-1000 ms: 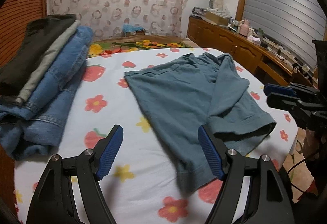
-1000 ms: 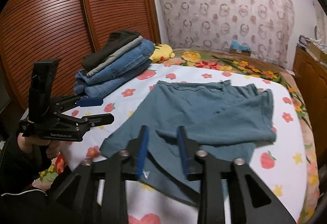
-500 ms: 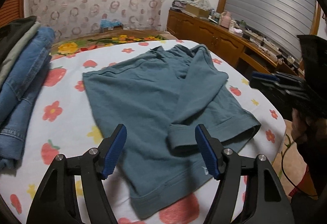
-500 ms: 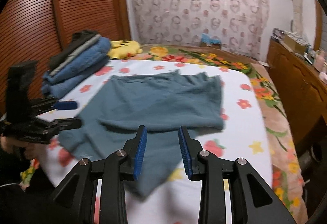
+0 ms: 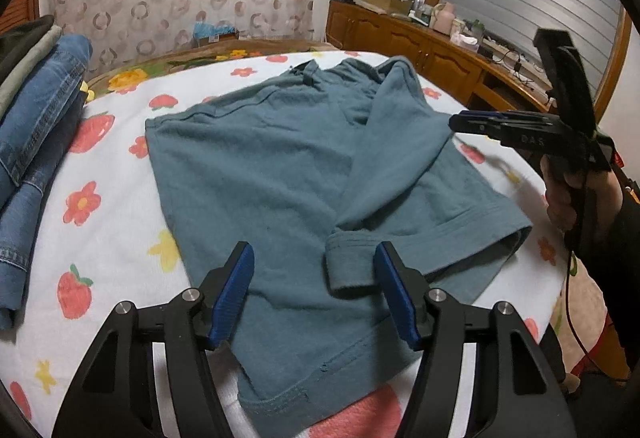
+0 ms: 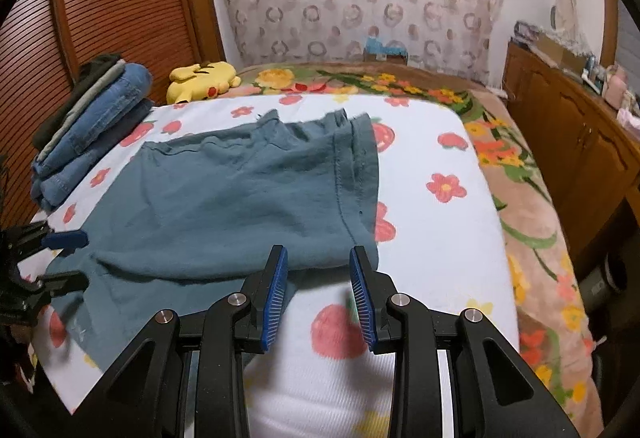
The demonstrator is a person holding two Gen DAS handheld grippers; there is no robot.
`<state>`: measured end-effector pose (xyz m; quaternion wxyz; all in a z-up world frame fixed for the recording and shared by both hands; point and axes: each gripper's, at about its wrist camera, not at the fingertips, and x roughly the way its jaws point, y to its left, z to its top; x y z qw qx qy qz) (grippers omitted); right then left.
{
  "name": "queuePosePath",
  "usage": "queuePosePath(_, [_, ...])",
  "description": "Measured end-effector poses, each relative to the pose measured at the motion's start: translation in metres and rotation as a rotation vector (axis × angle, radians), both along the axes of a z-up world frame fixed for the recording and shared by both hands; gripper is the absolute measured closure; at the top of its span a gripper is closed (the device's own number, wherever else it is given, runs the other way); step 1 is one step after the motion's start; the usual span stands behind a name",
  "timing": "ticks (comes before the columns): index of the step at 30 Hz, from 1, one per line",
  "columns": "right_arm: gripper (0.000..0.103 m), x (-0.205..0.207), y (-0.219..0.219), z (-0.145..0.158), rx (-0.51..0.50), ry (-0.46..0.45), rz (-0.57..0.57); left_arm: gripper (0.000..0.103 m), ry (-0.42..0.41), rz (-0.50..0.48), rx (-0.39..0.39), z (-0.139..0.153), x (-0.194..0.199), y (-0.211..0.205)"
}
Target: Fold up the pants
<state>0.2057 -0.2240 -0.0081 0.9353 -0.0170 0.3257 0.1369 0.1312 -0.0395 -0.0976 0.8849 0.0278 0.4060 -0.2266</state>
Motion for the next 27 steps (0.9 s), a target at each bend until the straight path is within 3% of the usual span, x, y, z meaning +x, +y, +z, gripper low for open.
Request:
queuePosePath(7, [0.066,0.01,0.015,-0.002,-0.019,0.047,-0.045,0.039,0.007,-0.001,0.021,-0.003,-0.001,-0.003])
queuePosePath(20, [0.066,0.02,-0.004,0.001,-0.065,0.025,-0.057,0.039,-0.018,-0.01,0.005,0.001,-0.005,0.0])
queuePosePath(27, [0.067,0.023,-0.007,0.004,-0.087,0.054,-0.012,0.063,-0.038,-0.021,-0.021,0.01,-0.011,0.001])
